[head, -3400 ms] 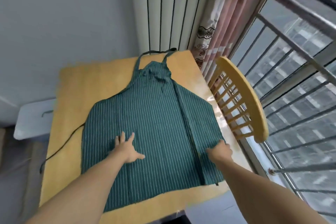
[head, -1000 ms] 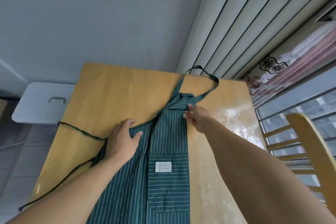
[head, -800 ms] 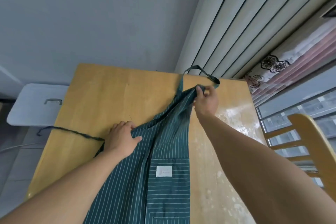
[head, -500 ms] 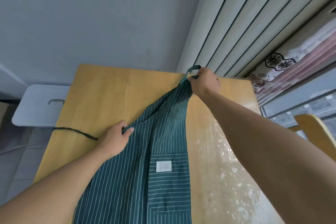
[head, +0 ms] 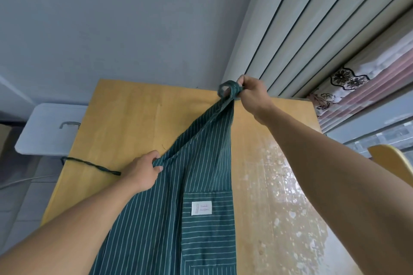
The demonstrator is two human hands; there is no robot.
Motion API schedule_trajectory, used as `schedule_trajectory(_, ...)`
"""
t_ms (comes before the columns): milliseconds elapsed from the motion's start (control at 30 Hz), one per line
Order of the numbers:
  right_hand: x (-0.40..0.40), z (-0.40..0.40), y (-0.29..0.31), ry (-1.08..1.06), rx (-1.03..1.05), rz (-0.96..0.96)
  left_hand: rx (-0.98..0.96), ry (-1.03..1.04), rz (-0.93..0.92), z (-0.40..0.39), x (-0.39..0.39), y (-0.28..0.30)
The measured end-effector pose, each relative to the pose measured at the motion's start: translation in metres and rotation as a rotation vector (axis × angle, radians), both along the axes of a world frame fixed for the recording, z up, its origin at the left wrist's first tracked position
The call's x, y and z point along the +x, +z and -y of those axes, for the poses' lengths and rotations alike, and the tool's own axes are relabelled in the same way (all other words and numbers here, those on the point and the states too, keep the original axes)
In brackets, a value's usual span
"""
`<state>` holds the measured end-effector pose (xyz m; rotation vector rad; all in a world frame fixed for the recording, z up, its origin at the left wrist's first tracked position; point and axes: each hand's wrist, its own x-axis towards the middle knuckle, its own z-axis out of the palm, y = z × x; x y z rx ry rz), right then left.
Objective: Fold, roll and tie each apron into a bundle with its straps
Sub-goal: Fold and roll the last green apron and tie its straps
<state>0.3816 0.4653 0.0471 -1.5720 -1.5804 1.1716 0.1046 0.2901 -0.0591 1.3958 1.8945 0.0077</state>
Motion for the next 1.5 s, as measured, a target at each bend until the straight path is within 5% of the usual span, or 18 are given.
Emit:
schedule_trajectory(100,-0.016,-0.004,-0.007,0.088,-0.013,0.294,-0.016,0.001,0.009,0.001,0.001,0.003)
schedule_trajectory(233,-0.011,-0.01,-0.028,0.222,-0.06,0.941,-0.062,-0.012,0.047,-0.003,-0.001,0.007)
schedule_trajectory(400,-0.008,-0.019,-0.027,0.559,-0.181,1.318,-0.114,-0.025,0.08,-0.01,-0.005,0.01)
schedule_trajectory(467,-0.012,-0.022,-0.021,0.544,-0.319,1.185,-0.117,-0.018,0.086,-0.013,-0.008,0.01)
schedule_trajectory(567,-0.021,-0.025,-0.013,0.269,-0.539,0.639,-0.101,-0.03,0.044,-0.014,-0.006,0.01)
schedule_trajectory(633,-0.029,-0.025,-0.016,0.14,-0.531,0.519,-0.097,-0.045,0.016,-0.013,-0.003,0.01)
schedule_trajectory(1033,-0.054,-0.023,-0.033,0.33,-0.488,0.911,-0.106,-0.062,0.017,-0.012,0.0,0.004)
schedule_trajectory(1233,-0.071,-0.033,-0.02,0.291,-0.282,0.306,-0.063,-0.091,-0.059,-0.004,0.0,0.001)
schedule_trajectory(1333,-0.081,-0.035,-0.01,0.312,-0.376,0.219,-0.066,-0.11,-0.061,-0.005,0.0,0.001)
schedule_trajectory(1500,-0.076,-0.023,-0.024,0.315,-0.514,0.654,-0.079,-0.111,-0.047,-0.007,0.0,0.001)
